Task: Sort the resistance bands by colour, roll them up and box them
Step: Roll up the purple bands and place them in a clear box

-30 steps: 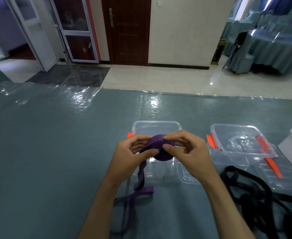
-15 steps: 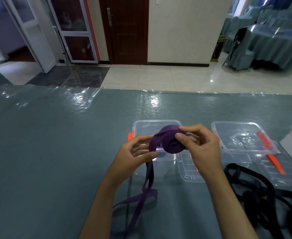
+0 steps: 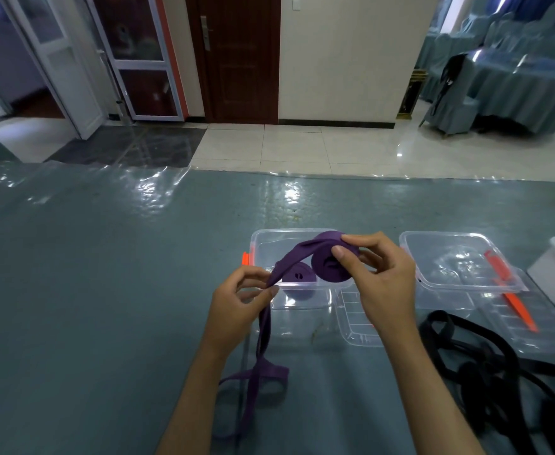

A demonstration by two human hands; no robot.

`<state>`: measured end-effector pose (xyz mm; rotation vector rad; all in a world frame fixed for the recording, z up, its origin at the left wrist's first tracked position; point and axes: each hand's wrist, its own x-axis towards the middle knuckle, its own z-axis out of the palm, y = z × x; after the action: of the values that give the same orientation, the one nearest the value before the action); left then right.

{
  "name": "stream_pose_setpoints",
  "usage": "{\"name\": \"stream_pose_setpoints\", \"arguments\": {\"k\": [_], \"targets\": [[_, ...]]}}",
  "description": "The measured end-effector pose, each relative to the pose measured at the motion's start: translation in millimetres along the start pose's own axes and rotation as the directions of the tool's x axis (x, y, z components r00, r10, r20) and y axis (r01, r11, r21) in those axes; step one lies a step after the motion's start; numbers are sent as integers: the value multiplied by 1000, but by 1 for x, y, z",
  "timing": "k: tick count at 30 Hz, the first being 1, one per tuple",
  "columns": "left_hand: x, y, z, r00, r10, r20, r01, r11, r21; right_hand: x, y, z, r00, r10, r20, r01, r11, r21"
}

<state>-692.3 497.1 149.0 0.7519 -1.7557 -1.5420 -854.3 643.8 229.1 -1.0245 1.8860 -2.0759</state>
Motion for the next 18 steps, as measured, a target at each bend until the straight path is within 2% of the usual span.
{"name": "stream_pose_setpoints", "arguments": {"k": [3,10,12,15,18], "targets": [[1,3,-5,997,51,-56,-49,998,32,0,1,-1,1000,-2,-24,1,1000,-16],[-3,20,-9,995,60,-83,-68,992,-102,0,-1,-2,995,-2,-100,0,1000,-15],[-3,24,-11,999,30,-11,-32,987,-158,0,-2,0,993,-7,-114,6,1000,-6],[-5,23,-10,978,-15,208,56,980,-190,0,-3,2,992,-1,-129,3,1000,11],[-6,12,-3,936,-37,351,59,997,-51,0,-4,2,993,3,-121,0,1000,17]]}}
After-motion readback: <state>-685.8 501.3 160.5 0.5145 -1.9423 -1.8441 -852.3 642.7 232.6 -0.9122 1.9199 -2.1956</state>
